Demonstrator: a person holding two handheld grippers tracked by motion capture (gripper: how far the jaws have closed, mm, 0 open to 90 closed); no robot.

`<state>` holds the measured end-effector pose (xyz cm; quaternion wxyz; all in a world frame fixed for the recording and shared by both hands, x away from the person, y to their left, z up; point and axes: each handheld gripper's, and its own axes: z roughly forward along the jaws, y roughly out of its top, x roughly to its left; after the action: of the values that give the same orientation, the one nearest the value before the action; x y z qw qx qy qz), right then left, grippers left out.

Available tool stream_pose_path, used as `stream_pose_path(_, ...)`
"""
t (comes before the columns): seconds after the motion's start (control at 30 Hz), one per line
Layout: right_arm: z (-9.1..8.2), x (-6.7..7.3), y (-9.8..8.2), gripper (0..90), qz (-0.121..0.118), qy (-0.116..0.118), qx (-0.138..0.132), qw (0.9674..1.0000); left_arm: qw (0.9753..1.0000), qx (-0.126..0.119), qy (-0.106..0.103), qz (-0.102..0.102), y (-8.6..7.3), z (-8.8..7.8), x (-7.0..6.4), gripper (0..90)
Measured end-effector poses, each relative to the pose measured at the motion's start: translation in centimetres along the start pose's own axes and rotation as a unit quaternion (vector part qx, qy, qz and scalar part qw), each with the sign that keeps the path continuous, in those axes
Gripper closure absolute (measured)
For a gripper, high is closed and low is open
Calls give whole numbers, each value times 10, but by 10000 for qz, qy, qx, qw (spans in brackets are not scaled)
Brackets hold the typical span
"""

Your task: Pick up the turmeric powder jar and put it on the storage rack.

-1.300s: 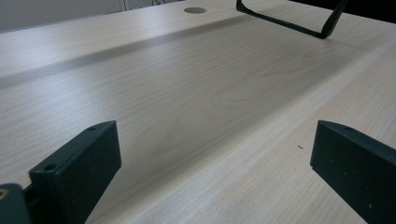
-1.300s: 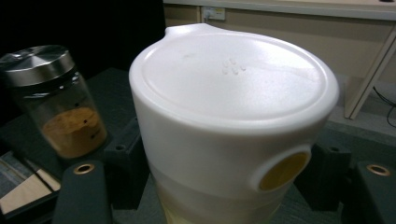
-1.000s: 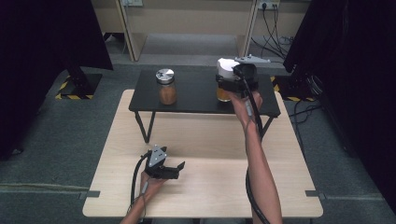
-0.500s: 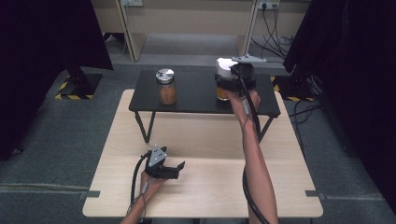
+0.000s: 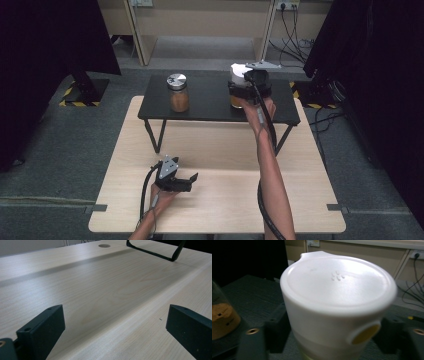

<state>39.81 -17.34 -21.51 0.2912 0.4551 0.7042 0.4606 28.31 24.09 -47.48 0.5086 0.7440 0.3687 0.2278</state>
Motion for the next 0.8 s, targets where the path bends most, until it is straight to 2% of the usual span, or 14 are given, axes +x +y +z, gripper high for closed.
stream_pose_path(0.07, 0, -1, 0, 72, -67, 28, 8, 10000, 10000, 2, 0, 0, 0, 0, 0, 13)
stream_pose_path(0.17, -3, -5, -5, 2, -69, 81, -128, 9999, 10000, -2, -2, -2, 0, 0, 0, 14)
stream_pose_path(0.27, -8, -4, -9, 2, -87, 24, -257, 9996, 10000, -2, 0, 11, 0, 0, 0, 14)
stream_pose_path(0.37, -14, -9, -11, 2, -239, 129, -282, 9992, 10000, -8, 2, 1, 0, 0, 0, 15)
stream_pose_path(0.47, -22, -10, -14, 2, -374, 96, -295, 9988, 10000, 4, 4, 7, 0, 0, 0, 15)
stream_pose_path(0.57, -35, -19, -20, 2, -436, 348, -357, 9978, 10000, 5, 3, 11, 0, 0, 0, 15)
stream_pose_path(0.7, -46, -17, -25, 2, -528, 317, -260, 9978, 10000, 7, 6, 28, 0, 0, -1, 14)
stream_pose_path(0.8, -53, -26, -36, 2, -514, 581, -310, 9965, 10000, 4, 4, 24, 0, 0, -1, 13)
